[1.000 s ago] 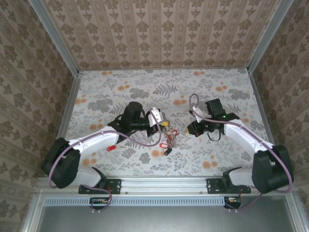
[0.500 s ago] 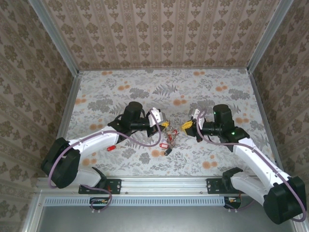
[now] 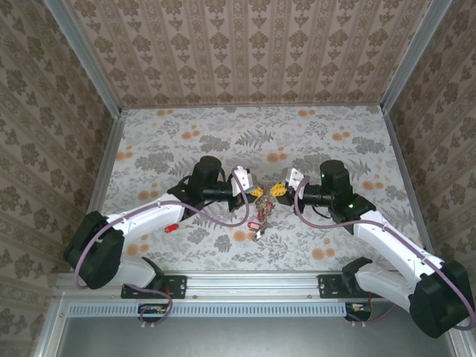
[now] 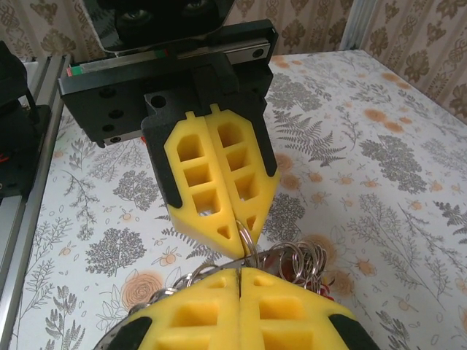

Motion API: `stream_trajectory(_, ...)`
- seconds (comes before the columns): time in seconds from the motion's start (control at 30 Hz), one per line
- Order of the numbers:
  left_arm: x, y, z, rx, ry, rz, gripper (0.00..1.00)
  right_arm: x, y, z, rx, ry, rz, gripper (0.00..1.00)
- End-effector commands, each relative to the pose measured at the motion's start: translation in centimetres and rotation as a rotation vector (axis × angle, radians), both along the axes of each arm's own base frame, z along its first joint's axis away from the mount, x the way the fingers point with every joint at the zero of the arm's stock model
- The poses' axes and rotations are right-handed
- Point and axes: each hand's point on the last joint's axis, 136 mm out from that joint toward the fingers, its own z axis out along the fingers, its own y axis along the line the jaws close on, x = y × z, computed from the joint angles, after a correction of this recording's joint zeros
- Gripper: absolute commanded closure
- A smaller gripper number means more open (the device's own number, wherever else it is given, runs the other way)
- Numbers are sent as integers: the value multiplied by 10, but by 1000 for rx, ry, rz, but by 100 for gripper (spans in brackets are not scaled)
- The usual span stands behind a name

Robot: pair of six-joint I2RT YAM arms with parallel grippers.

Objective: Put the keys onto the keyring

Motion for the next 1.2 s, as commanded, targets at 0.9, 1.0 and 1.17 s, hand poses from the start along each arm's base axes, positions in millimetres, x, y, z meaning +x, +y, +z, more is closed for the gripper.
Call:
stream_trajectory(0.9, 3, -12, 34, -80, -73, -26, 100, 33, 10, 6, -9, -11, -126, 100)
stream_trajectory(1.0, 3, -13, 34, -81, -73, -24, 100, 34, 7, 2, -27, -6, -145, 100)
stream_trajectory(1.17, 2, -12, 35, -85, -75, -30, 100, 44, 0, -2, -44, 13, -222, 100)
